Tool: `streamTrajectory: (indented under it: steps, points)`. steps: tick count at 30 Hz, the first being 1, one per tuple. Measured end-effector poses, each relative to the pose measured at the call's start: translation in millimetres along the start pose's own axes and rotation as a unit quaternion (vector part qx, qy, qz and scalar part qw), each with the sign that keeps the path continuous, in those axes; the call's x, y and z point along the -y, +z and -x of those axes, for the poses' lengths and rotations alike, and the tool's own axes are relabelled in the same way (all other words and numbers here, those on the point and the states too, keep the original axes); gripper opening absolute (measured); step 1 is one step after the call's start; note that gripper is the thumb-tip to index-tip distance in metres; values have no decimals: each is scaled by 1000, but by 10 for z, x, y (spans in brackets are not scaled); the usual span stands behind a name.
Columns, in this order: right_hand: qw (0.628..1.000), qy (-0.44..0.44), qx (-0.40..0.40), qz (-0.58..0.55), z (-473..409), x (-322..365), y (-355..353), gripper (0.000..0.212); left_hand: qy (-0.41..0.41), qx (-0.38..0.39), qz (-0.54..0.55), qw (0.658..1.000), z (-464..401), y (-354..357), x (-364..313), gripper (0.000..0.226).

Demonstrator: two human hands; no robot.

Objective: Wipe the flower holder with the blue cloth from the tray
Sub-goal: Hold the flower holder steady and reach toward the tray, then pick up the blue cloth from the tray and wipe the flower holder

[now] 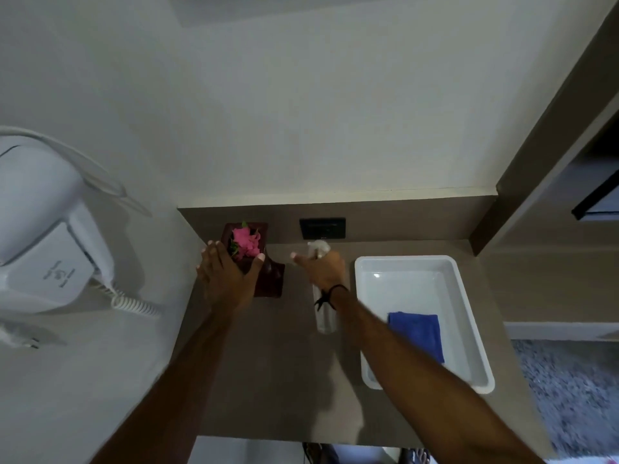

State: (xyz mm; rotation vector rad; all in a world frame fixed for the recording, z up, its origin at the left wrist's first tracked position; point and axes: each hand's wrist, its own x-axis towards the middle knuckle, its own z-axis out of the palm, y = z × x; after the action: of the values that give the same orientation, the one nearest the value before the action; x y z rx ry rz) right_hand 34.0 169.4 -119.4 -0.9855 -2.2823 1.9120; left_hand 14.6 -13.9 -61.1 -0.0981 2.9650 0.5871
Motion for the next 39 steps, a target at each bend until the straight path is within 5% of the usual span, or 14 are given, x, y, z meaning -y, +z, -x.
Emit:
streamTrajectory:
  steps: [8,14,18,24,33,37,39]
  points:
    - [999,39,-6,-16,-56,-30,292,60,-2,-18,6,1000,-51,92,50,108]
    - [982,-37,-147,-111,-78,56,-563,22,1,-22,17,1000,-79,123,81,109]
    - [959,-69,-237,-140,-128,-14,-1218,18,0,-21,23,1000,-77,123,84,109]
    - [964,-39,-255,-67,-131,-362,-1514,22,-5,-5,25,1000,-55,53,44,105]
    - [981,-100,-150,73,-43,-595,-1653,54,-3,-9,28,1000,-16,39,-4,105]
    - [987,8,-133,91,191,-845,-1823,103,-1,-12,24,1000,-18,46,8,105]
    - [983,41,-103,144,387,-1111,-1897,105,1,-13,24,1000,-24,58,18,106]
